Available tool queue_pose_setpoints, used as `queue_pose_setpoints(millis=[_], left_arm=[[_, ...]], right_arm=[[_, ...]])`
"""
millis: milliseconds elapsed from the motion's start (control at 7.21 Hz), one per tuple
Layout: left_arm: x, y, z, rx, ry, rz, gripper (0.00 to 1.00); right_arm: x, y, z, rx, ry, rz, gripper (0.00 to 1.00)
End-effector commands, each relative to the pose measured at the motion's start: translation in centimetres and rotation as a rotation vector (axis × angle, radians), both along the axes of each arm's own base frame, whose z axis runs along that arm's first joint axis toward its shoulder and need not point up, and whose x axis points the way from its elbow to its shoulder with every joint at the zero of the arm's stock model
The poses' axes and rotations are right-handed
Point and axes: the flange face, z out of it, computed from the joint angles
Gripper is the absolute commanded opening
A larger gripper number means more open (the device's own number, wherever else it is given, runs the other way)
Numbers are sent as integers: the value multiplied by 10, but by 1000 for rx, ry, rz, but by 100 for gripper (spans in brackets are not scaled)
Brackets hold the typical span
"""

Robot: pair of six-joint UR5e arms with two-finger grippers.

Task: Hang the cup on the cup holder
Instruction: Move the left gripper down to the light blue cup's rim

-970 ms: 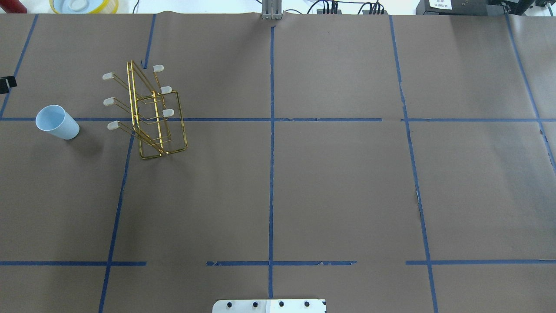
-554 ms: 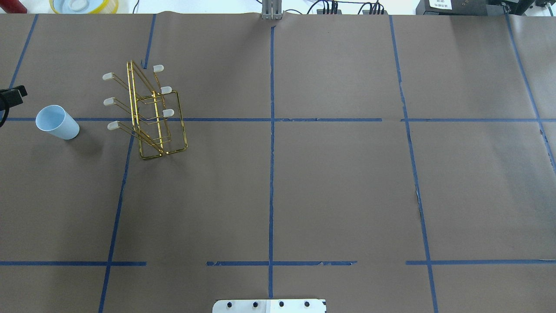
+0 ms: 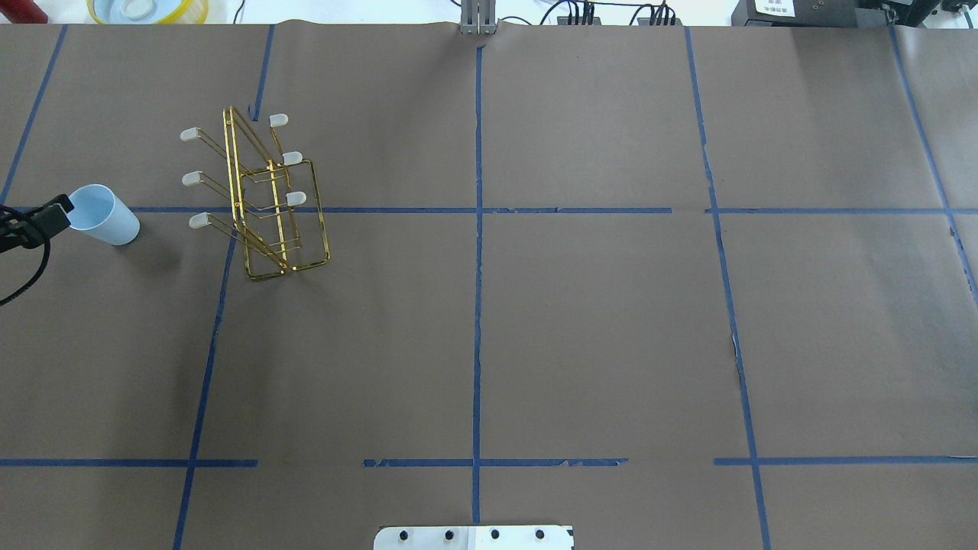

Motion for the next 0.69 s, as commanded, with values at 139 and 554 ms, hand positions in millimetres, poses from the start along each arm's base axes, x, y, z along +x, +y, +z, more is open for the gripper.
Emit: queue_pose_setpoints(millis=[139, 554], left_arm=[[31, 17, 39, 7, -46, -57, 100], [60, 31, 69, 52, -189, -16, 100]], right_arm=[[0, 0, 0, 0, 0, 0, 100], [0, 0, 0, 0, 0, 0, 100]])
